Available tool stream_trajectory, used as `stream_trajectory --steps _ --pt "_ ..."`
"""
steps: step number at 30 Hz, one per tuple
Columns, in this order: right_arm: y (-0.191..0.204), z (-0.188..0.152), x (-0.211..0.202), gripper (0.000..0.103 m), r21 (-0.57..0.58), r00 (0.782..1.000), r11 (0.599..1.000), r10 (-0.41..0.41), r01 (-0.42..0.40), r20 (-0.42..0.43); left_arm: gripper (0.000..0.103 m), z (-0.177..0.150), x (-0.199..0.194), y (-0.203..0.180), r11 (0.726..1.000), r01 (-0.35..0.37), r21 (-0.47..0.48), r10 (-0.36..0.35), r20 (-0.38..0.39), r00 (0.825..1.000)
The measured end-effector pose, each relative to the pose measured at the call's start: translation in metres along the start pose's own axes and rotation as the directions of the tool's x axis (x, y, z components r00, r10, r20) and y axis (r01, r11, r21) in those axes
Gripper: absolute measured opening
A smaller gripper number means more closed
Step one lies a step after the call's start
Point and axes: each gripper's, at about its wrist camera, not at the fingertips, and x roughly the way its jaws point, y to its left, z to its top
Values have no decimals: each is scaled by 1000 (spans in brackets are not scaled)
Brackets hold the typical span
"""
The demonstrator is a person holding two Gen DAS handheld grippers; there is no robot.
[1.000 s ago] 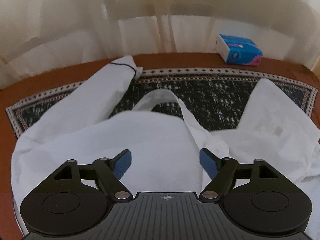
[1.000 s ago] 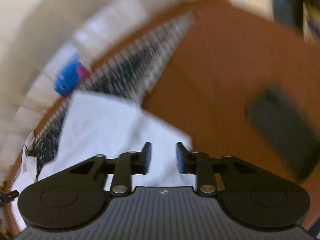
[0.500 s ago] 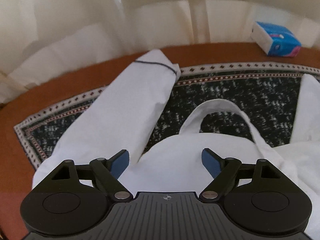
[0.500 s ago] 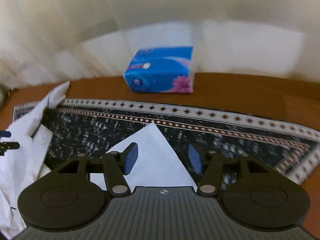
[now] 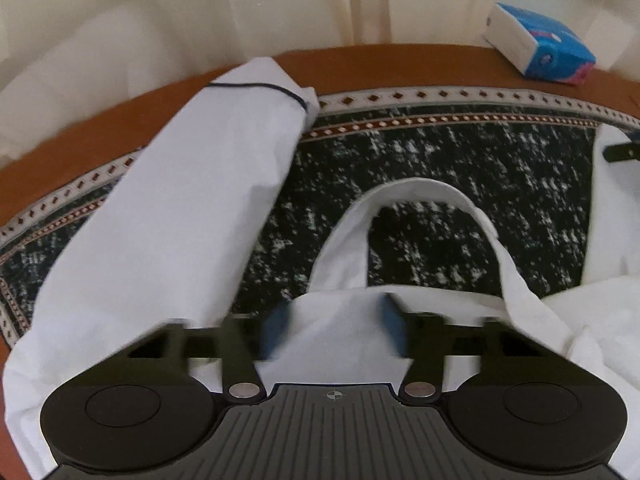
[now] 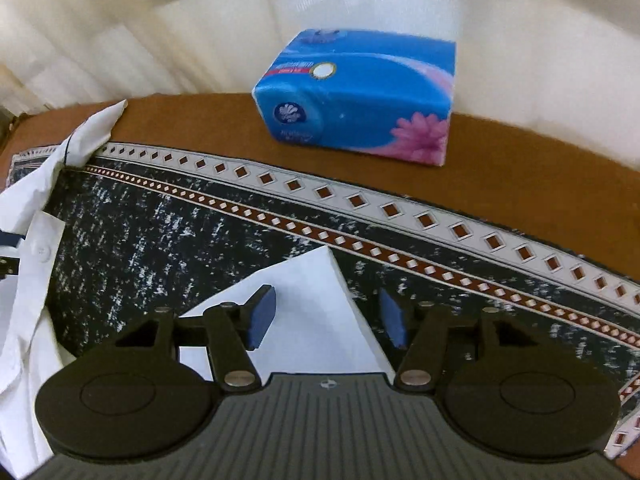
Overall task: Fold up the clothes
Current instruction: 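Pinch the shirt with the left gripper and smooth it across the rug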
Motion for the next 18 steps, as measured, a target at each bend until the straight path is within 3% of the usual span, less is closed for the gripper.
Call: stream_trajectory --steps 2,6,9,11,14,16,18 --pt "-1 -1 -13 3 24 1000 999 29 -29 12 6 -5 -8 4 999 -2 -36 2 14 1000" --pt "-6 -5 -52 0 96 993 990 95 -101 66 1 -16 -44 21 991 33 -131 -20 101 995" --pt "-8 -14 -116 0 116 973 986 97 -124 209 0 -19 -77 34 981 59 -186 -27 173 985" --pt "-15 -18 -162 0 131 946 986 57 -103 320 0 -15 -90 38 980 59 -191 -22 194 981" --pt "-39 -19 -220 0 208 883 976 -41 -64 467 0 -2 -104 35 981 45 -191 6 255 967" --pt "-58 -17 -239 0 269 848 962 -113 -37 518 0 10 -108 36 974 37 -223 34 309 950" --pt "-71 -15 -234 0 311 841 950 -184 20 509 0 26 -104 39 961 20 -277 82 350 933"
